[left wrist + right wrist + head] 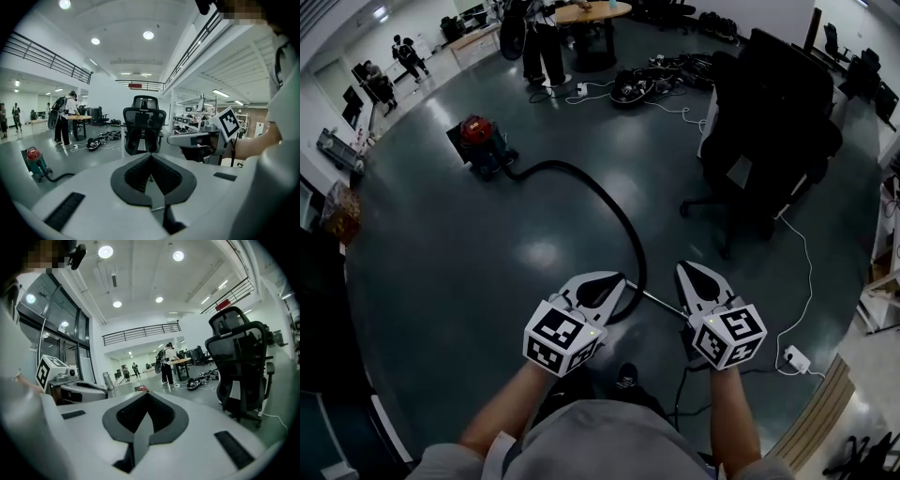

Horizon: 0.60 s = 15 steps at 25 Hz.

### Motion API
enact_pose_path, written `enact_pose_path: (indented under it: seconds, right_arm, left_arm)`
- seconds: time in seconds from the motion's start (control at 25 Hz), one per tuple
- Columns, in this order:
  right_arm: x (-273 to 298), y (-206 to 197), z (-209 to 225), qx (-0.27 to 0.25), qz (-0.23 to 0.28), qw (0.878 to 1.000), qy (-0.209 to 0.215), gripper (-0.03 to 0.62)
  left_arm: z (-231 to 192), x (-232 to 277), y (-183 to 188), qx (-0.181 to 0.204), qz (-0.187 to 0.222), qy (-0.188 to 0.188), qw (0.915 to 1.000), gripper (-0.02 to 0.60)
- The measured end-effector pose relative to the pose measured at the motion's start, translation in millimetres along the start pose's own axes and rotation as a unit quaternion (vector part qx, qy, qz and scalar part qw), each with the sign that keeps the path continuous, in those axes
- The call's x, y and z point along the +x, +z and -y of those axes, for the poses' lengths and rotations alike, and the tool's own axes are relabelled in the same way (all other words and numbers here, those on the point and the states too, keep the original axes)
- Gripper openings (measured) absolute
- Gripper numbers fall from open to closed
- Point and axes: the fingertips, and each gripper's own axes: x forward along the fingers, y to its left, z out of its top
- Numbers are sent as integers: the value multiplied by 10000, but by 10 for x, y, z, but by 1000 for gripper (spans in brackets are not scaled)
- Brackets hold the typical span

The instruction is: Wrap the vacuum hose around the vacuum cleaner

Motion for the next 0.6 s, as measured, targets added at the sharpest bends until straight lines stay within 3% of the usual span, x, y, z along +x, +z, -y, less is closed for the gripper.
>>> enact_pose_path:
  seconds: [0.6]
  right_arm:
    - [662, -18, 297, -58, -400, 9942, -995, 5]
  left_arm:
    - [-849, 475, -174, -205, -111, -870, 9959, 8]
